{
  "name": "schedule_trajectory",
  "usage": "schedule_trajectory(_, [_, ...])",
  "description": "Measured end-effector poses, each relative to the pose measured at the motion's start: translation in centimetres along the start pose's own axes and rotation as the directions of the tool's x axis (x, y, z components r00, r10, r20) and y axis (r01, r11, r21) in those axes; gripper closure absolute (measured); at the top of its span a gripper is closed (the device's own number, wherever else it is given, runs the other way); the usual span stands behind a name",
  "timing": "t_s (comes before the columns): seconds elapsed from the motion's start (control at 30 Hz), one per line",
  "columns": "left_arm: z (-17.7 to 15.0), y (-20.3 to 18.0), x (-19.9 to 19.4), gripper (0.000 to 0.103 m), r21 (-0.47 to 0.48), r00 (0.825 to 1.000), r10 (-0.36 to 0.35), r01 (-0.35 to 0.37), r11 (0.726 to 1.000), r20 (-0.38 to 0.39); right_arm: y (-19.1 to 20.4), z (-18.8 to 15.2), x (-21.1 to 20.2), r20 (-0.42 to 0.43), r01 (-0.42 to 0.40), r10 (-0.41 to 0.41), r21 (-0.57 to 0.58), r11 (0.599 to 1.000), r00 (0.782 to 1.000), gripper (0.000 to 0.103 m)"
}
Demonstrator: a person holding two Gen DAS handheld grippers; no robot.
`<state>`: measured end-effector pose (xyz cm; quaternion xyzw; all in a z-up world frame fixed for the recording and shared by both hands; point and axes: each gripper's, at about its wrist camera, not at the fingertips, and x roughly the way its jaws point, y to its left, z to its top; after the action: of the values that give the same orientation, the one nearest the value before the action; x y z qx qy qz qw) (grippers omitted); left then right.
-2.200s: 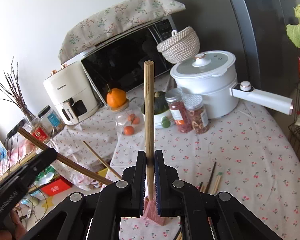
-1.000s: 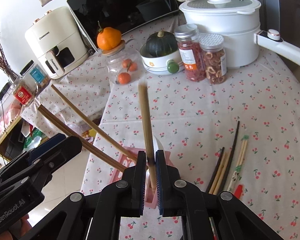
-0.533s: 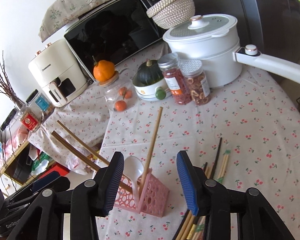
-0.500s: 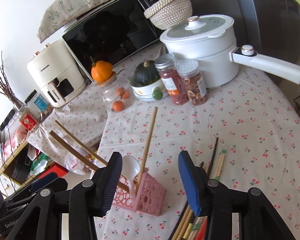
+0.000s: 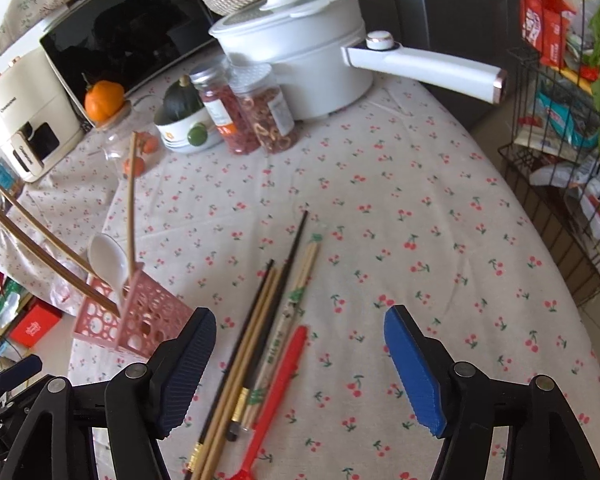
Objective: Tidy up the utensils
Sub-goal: 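Move the right tool to the red plastic spoon and grasp it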
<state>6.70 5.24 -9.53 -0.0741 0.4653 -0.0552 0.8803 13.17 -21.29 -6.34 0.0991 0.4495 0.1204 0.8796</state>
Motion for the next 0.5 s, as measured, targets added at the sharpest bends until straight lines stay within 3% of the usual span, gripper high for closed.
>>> schedule_trajectory(0.2, [-1.3,-0.7,2.6,0.020,-0.013,0.998,-0.003,0.002,1.000,-0.058,-0.8,-1.6,2.9,-0.084,0.071,-0.073,-0.032,0.997,0.994,0.026])
schedule_trajectory(0.5, [-1.7,-0.5,4.0,0.020,-0.022,0.994,0.004,-0.006,1.000,-0.108,0.2,-3.6,6.1,-0.181,0.066,-0.081,-0.088,0.994,0.980,0.026])
